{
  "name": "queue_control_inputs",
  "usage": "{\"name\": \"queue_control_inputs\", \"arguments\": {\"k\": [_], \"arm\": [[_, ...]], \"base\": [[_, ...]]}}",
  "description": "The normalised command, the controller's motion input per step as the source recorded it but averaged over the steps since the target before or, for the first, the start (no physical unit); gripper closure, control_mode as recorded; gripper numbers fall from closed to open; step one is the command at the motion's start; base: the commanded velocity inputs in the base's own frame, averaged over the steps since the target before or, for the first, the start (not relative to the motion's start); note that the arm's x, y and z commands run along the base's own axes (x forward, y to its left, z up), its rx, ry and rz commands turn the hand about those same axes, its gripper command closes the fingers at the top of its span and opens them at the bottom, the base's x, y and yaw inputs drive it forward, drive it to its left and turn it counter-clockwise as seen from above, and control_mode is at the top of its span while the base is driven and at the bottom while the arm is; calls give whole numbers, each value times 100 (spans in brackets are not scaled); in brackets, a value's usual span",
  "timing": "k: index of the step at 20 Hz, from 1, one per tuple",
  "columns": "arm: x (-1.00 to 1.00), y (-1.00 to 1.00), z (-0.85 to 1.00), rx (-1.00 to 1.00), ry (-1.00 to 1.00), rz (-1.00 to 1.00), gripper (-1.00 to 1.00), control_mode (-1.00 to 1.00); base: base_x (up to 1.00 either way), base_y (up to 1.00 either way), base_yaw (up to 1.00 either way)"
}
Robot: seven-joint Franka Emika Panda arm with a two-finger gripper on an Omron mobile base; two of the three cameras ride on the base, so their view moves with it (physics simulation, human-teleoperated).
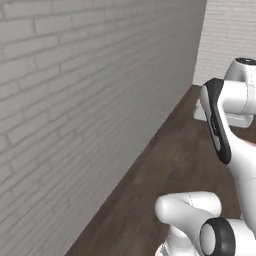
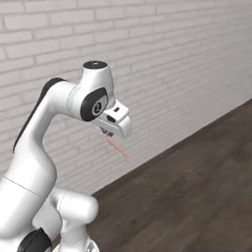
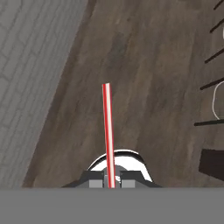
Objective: Take a straw from the drawer in front and place it inside the glass cup on the dining counter.
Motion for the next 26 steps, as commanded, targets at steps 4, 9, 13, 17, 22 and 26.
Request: {"name": "queue_control_inputs", "arguments": {"k": [4, 9, 13, 17, 22, 26], "arm": [[0, 0, 0, 0, 0, 0, 100, 100], [0, 0, 0, 0, 0, 0, 100, 100], [0, 0, 0, 0, 0, 0, 100, 100], [0, 0, 0, 0, 0, 0, 100, 100], [0, 0, 0, 0, 0, 0, 100, 100], [0, 0, 0, 0, 0, 0, 100, 100]], "base": [[76, 4, -61], [77, 4, -62], [76, 5, -62], [79, 10, -61], [82, 15, -60], [66, 10, -64]]}}
